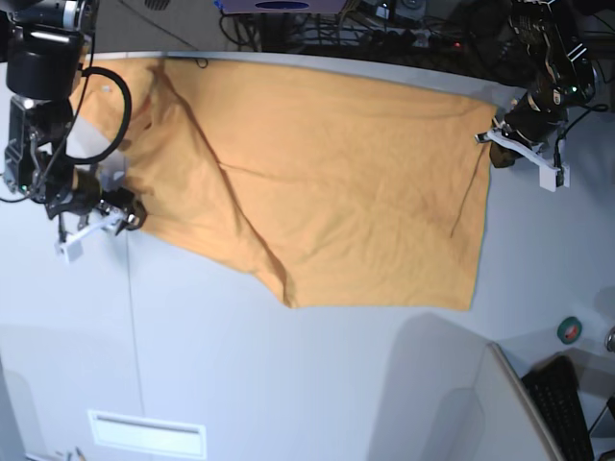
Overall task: Layout the t-shirt on the table in an organized manner, then fold the t-shirt properly
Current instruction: 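Drag the lifted shirt edge with the right gripper to spread the shirt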
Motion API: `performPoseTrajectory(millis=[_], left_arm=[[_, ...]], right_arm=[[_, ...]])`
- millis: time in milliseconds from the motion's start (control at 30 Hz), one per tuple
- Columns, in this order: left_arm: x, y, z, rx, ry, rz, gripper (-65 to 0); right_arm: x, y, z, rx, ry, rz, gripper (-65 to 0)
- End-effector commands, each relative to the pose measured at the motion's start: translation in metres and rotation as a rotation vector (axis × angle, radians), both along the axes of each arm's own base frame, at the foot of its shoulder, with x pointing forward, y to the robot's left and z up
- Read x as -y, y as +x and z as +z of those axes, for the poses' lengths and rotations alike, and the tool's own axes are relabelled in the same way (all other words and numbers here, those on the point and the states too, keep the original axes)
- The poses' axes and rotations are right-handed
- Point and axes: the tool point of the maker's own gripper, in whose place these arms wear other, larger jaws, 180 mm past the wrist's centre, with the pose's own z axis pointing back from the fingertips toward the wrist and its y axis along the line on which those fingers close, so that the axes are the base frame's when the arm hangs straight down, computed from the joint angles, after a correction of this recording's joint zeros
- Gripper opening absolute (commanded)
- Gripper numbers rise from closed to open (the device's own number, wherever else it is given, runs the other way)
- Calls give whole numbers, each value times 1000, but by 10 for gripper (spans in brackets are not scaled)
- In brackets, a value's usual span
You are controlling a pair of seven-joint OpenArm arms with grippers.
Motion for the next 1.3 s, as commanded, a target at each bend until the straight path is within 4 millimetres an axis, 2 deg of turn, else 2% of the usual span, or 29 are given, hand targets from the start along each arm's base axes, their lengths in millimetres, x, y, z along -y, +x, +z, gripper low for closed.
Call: performPoseTrajectory(millis=[0, 133, 300, 533, 733, 967, 1267], left_arm=[[-4, 7, 9, 36, 13, -7, -650], [-2, 7, 8, 33, 11, -14, -650], [2, -1, -10, -11, -26, 5, -650], [34, 5, -18, -3, -56, -77, -650], [39, -2, -34, -39, -81, -76, -650], [36, -6, -44, -35, -90, -48, -650], [34, -10, -45, -41, -89, -41, -650]], right_arm=[[7, 13, 11, 42, -7, -13, -425], [12, 21, 16, 76, -17, -31, -581], [15, 29, 20, 131, -32, -57, -648], [15, 38, 26, 153, -31, -58, -650], [19, 49, 36, 179, -39, -58, -650], [24, 86, 67, 261, -47, -60, -650], [42, 135, 120, 384, -77, -71, -650]])
